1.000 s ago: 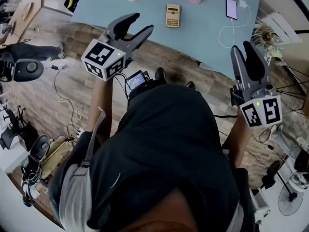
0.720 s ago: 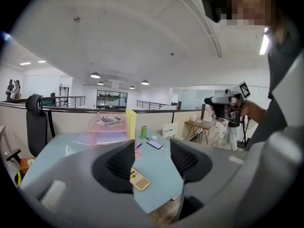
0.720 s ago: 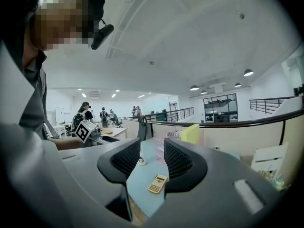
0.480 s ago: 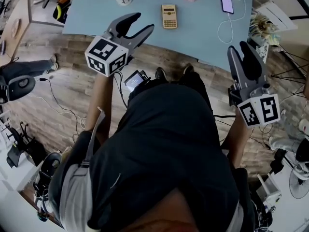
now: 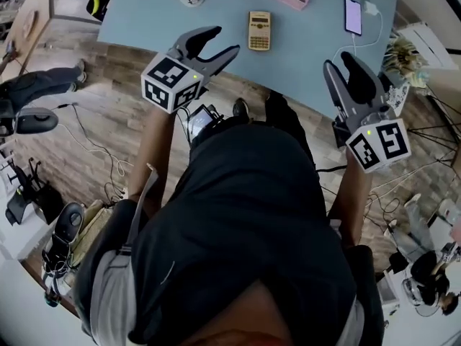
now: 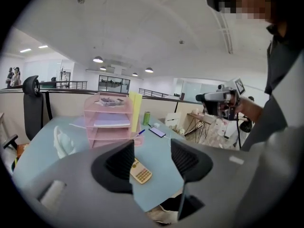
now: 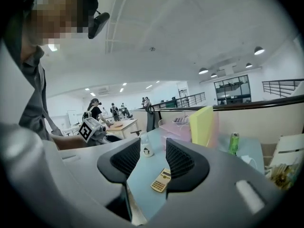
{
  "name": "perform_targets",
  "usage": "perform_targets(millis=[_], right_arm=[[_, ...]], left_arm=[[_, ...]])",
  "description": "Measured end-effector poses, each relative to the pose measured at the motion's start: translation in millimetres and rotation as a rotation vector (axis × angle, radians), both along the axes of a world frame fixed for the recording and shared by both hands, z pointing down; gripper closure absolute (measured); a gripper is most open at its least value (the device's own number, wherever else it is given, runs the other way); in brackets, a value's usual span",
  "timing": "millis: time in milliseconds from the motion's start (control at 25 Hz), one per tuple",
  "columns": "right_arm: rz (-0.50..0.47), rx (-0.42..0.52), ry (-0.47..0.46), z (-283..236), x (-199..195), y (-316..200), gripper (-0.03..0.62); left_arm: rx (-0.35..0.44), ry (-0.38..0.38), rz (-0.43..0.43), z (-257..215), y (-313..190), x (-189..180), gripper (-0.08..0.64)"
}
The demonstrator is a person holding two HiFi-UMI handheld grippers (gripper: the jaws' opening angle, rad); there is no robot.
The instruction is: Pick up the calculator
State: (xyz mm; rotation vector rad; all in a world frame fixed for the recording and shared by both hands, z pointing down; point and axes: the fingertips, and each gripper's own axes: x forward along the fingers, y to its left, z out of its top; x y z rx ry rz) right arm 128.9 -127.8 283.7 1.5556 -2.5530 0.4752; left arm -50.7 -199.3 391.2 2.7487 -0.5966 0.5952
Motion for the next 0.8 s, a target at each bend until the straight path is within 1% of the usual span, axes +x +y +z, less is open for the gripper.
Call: perform_targets(millis=[200, 440, 600, 800], right_arm=[[-0.111, -0.039, -0.014, 29, 2, -50, 0.440], [-0.208, -0.105, -0.037, 72, -3, -96, 0.440], [-0.247, -0.172, -0.060, 105, -8, -123, 0.440], [-0.277, -0.279, -0.091, 158, -15, -148, 0.441]], left_arm=[[-0.059, -0.025, -0.058, 26, -11, 11, 0.301], [-0.131, -0.034, -0.151, 59, -33, 17, 0.301], [-0.176, -0.044, -0.197, 84, -50, 20, 0.301], [-0.240, -0.051, -0.252, 120, -70, 22, 0.301]])
